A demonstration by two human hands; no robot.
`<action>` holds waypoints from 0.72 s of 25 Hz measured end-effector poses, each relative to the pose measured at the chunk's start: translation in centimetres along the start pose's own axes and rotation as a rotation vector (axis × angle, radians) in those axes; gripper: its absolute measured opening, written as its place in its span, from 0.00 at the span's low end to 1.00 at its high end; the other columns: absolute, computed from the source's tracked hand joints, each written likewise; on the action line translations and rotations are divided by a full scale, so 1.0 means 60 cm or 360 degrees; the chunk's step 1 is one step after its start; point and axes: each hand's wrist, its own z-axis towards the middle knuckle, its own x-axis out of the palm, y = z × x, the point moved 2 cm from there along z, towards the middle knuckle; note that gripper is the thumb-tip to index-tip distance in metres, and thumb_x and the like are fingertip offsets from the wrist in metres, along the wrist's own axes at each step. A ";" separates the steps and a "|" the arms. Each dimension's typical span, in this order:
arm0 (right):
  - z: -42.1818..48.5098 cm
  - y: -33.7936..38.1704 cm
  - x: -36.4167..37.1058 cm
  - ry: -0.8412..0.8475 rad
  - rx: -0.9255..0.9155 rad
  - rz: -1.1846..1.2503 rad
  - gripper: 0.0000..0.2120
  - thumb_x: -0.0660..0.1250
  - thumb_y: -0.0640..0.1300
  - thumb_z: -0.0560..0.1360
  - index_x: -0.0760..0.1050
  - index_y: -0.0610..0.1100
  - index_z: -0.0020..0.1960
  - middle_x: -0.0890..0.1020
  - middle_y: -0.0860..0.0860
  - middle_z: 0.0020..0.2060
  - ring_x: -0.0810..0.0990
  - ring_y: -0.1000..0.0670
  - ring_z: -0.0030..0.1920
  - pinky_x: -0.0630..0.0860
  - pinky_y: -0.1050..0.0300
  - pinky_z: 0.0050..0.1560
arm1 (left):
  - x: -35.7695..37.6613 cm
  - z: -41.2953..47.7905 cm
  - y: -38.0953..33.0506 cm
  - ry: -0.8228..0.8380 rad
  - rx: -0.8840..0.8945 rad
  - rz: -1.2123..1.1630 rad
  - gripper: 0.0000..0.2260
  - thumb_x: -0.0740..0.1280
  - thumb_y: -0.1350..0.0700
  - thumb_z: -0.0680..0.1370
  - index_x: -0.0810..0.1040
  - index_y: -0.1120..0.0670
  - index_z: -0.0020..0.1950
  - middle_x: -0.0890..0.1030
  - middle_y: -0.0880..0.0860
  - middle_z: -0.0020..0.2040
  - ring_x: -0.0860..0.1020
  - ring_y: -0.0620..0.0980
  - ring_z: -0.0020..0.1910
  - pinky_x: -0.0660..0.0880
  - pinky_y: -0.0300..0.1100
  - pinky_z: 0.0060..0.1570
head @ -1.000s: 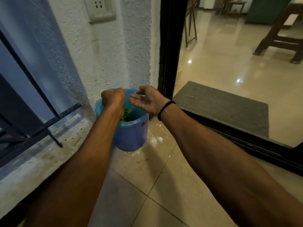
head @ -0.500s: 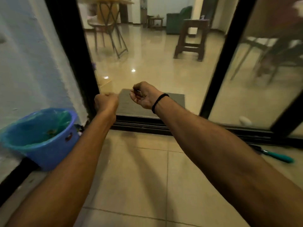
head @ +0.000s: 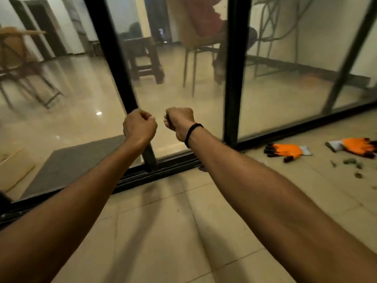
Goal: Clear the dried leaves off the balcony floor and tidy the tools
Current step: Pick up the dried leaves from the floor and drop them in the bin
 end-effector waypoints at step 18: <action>-0.099 0.049 -0.909 -0.1459 -0.0256 -0.0608 0.12 0.69 0.46 0.72 0.77 0.47 0.30 0.85 0.46 0.35 0.85 0.43 0.42 0.82 0.46 0.45 | 0.588 -0.374 -0.486 0.1050 0.0550 -0.0040 0.08 0.66 0.60 0.74 0.84 0.59 0.48 0.84 0.60 0.49 0.81 0.58 0.53 0.76 0.45 0.53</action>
